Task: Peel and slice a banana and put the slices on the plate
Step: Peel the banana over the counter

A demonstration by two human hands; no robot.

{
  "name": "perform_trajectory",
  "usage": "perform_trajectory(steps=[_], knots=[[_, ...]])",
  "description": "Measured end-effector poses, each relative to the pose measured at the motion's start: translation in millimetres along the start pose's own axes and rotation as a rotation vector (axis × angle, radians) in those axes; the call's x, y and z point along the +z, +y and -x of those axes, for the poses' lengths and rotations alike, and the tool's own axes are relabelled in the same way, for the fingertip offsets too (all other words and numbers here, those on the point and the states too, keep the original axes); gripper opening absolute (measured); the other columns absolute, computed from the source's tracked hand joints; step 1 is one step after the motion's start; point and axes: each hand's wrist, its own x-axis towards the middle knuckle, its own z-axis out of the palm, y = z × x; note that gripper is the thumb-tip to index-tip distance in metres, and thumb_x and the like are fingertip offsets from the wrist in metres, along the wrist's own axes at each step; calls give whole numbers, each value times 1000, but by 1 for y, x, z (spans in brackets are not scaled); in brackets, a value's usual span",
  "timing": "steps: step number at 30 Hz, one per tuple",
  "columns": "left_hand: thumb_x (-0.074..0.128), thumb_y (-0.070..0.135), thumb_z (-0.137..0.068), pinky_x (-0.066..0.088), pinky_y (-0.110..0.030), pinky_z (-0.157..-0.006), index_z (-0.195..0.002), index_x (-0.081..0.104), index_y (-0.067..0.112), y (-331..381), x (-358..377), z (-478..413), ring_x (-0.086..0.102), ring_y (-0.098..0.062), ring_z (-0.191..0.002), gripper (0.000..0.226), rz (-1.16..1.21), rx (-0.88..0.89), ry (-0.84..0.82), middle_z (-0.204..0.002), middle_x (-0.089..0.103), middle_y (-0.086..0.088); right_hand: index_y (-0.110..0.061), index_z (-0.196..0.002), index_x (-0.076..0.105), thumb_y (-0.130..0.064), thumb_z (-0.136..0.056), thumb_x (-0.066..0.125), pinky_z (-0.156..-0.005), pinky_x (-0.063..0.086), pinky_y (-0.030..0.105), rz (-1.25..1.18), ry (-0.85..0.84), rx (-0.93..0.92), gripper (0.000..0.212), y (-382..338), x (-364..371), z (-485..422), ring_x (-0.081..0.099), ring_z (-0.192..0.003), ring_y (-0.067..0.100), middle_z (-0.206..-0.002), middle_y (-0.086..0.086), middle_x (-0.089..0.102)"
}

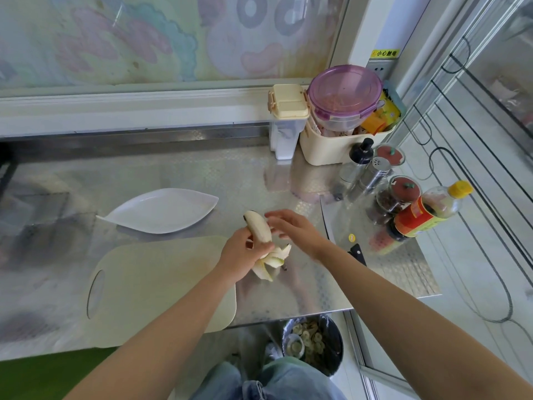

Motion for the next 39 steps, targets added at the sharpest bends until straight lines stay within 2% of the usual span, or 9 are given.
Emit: perform_trajectory(steps=[7, 12, 17, 19, 21, 24, 28, 31, 39], knots=[[63, 24, -88, 50, -23, -89, -131, 51, 19, 10, -1, 8, 61, -4, -106, 45, -116, 89, -220, -120, 64, 10, 4, -99, 66, -37, -88, 64, -69, 53, 20, -160, 76, 21, 42, -2, 2, -2, 65, -78, 12, -86, 8, 67], [49, -6, -92, 44, -6, -81, -141, 35, 16, 19, -1, 15, 51, 22, -105, 56, -13, 116, -377, -125, 52, 16, -3, -96, 67, -40, -85, 66, -73, 54, 29, -185, -4, 97, 38, -2, -6, -2, 64, -80, 17, -86, 9, 67], [51, -1, -91, 43, -22, -90, -136, 39, 32, 14, 1, 11, 51, -5, -101, 57, -3, 122, -429, -120, 59, 31, -2, -94, 67, -32, -88, 64, -66, 55, 25, -238, -45, 159, 31, -4, -10, -2, 63, -73, 16, -82, 10, 64], [52, 4, -94, 43, -25, -93, -128, 40, 41, 16, 2, 12, 54, -4, -106, 52, 3, 124, -454, -116, 60, 34, -1, -93, 67, -30, -89, 63, -66, 55, 26, -258, -50, 169, 29, -4, -12, -2, 63, -71, 15, -82, 10, 64], [54, 7, -96, 44, -25, -99, -133, 39, 37, 15, 4, 12, 54, 4, -116, 49, 34, 124, -446, -125, 59, 24, 4, -94, 66, -26, -90, 63, -68, 57, 29, -252, -30, 160, 31, -3, -12, -3, 63, -73, 17, -83, 13, 64], [54, 11, -96, 45, -33, -98, -144, 36, 23, 11, 6, 10, 54, -5, -120, 53, 38, 145, -423, -133, 58, 16, 7, -92, 67, -24, -91, 61, -76, 59, 40, -121, 28, 111, 31, -2, -10, -6, 64, -76, 21, -82, 16, 64], [62, 35, -88, 53, -41, -93, -131, 51, 18, -6, 8, 1, 62, -14, -112, 48, -32, 122, -275, -122, 66, 5, 7, -91, 65, -23, -94, 56, -78, 58, 42, 62, 138, 89, 31, -3, -6, -7, 67, -77, 29, -82, 18, 66], [60, 59, -76, 47, -30, -72, -109, 57, 21, -16, 6, -4, 63, -22, -95, 51, -134, 109, -99, -103, 61, -6, 11, -96, 61, -17, -97, 51, -75, 59, 34, -124, 155, 168, 30, 0, -3, -5, 68, -75, 24, -85, 19, 66], [60, 54, -78, 47, -29, -77, -112, 57, 26, -12, 10, 1, 60, -16, -93, 44, 197, 48, -62, -103, 63, -2, 3, -94, 64, -19, -100, 46, -56, 52, 21, -562, 197, 265, 29, 0, 8, -2, 61, -62, 14, -77, 10, 65]])
